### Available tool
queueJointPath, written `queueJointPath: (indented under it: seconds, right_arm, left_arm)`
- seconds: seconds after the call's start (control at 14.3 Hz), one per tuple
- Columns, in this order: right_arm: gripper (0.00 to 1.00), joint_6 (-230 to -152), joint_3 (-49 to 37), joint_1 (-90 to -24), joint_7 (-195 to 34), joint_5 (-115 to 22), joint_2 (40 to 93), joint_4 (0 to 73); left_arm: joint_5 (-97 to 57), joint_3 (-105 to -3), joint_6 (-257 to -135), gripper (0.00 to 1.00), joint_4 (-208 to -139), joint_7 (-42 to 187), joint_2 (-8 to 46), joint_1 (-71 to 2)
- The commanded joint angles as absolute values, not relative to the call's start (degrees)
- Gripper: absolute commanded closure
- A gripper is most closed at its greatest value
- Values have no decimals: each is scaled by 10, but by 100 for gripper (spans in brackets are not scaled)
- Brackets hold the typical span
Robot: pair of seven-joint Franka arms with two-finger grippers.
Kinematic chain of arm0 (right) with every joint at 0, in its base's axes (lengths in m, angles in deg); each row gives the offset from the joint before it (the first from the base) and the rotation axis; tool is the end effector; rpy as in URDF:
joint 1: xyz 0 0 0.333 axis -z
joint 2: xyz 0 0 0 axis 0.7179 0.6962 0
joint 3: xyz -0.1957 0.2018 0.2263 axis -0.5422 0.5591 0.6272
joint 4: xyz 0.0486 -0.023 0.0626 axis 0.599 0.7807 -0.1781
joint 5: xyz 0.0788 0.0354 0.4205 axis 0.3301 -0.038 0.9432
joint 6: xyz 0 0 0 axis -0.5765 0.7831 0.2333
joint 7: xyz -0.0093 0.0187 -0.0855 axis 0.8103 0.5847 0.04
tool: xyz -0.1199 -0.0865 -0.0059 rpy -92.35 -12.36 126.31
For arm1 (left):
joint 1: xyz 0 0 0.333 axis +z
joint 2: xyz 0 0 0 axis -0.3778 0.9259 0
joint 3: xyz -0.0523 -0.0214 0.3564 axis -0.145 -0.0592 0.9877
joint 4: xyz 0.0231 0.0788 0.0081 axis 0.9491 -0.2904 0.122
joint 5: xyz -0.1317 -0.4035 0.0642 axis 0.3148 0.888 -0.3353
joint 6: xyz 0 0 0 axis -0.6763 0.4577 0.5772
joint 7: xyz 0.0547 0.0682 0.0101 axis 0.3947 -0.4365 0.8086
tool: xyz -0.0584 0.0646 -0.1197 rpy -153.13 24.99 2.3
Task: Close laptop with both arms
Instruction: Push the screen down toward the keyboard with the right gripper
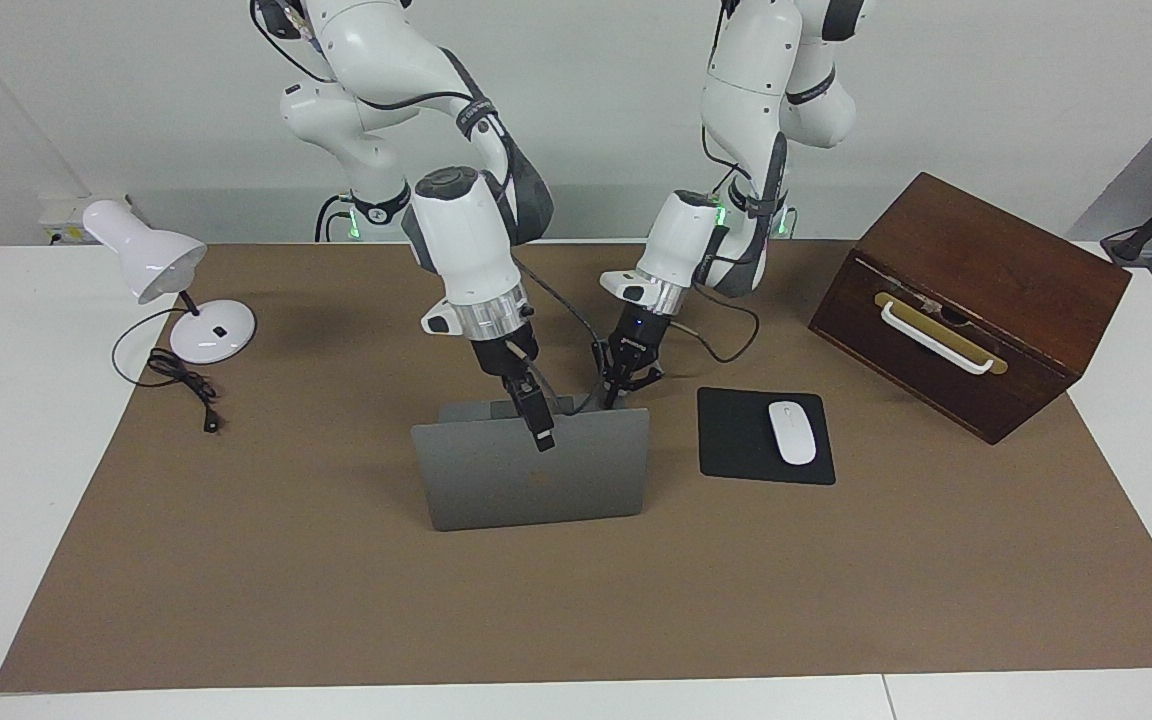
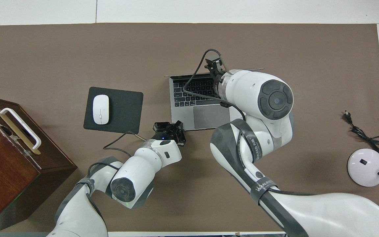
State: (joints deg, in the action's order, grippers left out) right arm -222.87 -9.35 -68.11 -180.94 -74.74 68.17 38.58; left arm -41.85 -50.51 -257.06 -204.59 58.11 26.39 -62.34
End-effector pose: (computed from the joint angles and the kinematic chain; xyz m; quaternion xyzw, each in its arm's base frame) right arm 0.6563 0.3176 0.4048 -0.8058 0.5446 -0.0991 0.2104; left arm 0.4592 -0.3687 0.2442 0.8905 -0.2808 0.3361 0.1234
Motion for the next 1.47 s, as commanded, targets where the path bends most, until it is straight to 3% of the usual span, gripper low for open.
queueJointPath:
  seconds: [0.0, 0.84, 1.4]
  right_arm:
    - [0, -2221, -91, -686, -1827, -747, 674, 400]
    - [0, -2181, -91, -692, -1839, -744, 614, 454]
    - [0, -2181, -91, -689, -1837, -744, 605, 474]
  left_arm:
    - [-429, -503, -2580, 100, -2051, 585, 283, -631]
    - [-429, -503, -2580, 100, -2051, 585, 283, -631]
    - [-430, -503, -2580, 100, -2051, 585, 283, -631]
